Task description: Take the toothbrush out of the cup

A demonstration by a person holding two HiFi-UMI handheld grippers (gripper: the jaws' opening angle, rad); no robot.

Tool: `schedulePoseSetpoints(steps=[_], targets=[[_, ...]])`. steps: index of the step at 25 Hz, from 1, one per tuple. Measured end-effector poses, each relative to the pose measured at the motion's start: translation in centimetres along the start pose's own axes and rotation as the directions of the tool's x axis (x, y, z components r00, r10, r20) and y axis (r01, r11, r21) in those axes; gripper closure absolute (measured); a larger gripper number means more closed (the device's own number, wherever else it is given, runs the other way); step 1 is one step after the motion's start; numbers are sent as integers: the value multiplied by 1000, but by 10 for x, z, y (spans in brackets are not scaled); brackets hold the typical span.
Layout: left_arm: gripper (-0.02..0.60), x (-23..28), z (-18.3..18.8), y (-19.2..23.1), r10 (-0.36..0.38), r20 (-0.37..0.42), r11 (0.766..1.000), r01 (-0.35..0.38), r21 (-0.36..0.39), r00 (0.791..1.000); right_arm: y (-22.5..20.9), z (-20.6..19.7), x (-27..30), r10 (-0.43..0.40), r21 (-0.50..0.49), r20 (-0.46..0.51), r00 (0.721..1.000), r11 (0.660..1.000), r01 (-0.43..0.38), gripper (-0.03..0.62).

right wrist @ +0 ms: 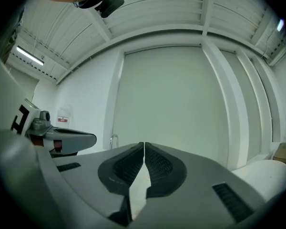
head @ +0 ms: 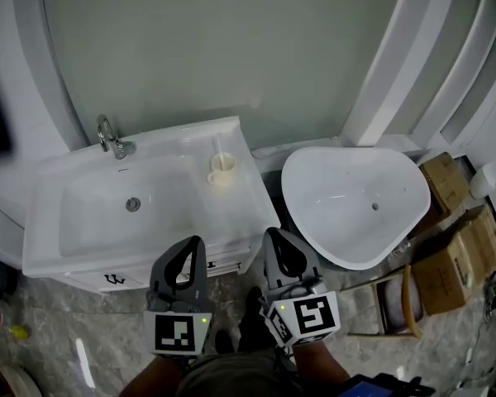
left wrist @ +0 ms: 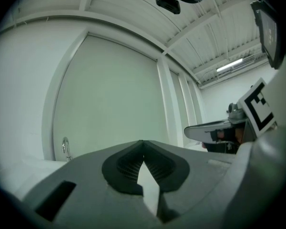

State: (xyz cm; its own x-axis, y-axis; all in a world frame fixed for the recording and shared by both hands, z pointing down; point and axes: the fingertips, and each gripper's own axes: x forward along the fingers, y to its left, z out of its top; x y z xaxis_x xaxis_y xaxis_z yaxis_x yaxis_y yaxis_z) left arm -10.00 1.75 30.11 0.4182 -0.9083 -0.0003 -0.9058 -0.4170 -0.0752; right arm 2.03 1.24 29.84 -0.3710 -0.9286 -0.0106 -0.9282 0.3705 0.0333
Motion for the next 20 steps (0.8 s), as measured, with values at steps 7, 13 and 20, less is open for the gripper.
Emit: schedulePoseSetpoints(steps=[7,13,20], targets=[[569,40,-11,1,10,-33,1000,-10,-5,999,-29,-16,28,1,24,-15,1000,1000,-1,579],[570,100,-24,13,42,-63,999,-41,24,997,-65,-31,83,42,57,-33,999,998,-40,579],[569,165,-12,26,120,-81,991,-115,69,989,-110,-25,145,116,84,-12,993,990,-115,579]])
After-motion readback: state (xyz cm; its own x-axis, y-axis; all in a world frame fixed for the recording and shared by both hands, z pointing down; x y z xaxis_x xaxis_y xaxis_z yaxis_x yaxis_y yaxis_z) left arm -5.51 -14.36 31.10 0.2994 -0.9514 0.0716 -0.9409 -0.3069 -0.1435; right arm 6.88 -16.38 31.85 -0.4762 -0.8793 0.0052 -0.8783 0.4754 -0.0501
